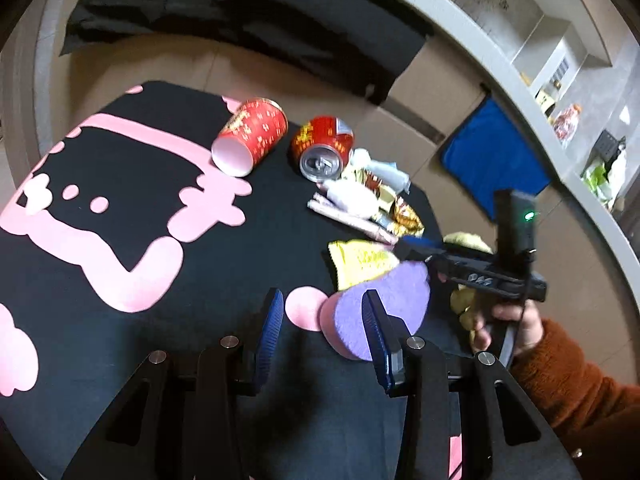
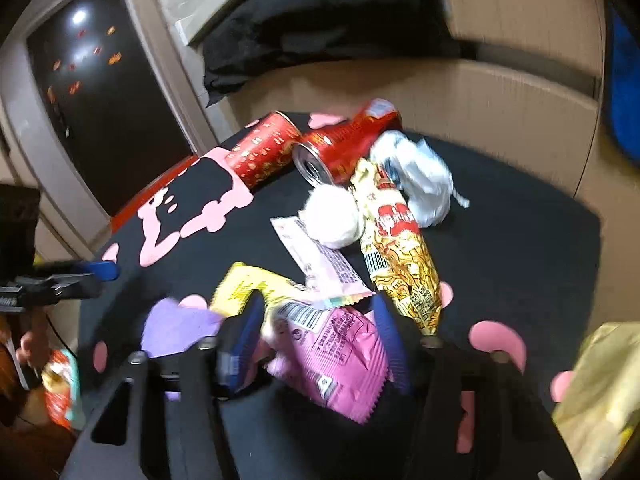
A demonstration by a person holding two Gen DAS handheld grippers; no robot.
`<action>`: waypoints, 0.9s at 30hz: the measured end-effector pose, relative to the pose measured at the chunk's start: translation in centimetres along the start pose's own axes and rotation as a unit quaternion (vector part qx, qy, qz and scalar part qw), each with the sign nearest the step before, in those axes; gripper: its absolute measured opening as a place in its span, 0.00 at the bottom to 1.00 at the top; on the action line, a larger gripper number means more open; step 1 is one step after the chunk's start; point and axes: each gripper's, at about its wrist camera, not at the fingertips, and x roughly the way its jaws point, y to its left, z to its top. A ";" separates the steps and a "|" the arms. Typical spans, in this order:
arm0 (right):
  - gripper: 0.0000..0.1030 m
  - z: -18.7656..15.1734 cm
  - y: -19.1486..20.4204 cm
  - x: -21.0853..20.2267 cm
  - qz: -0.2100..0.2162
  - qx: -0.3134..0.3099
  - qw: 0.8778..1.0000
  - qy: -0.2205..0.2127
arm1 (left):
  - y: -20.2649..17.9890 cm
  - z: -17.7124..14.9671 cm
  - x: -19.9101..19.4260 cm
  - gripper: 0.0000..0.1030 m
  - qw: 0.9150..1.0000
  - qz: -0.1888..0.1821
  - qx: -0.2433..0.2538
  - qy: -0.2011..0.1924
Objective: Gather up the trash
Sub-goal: 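Grasp the purple sponge with the left gripper while the right gripper grasps the pink snack packet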
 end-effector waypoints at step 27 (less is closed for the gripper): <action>0.59 -1.3 6.7 -2.7 -0.036 -0.188 0.982 -0.010 | -2.0 -2.7 0.3 0.41 1.000 -0.014 -0.008 0.026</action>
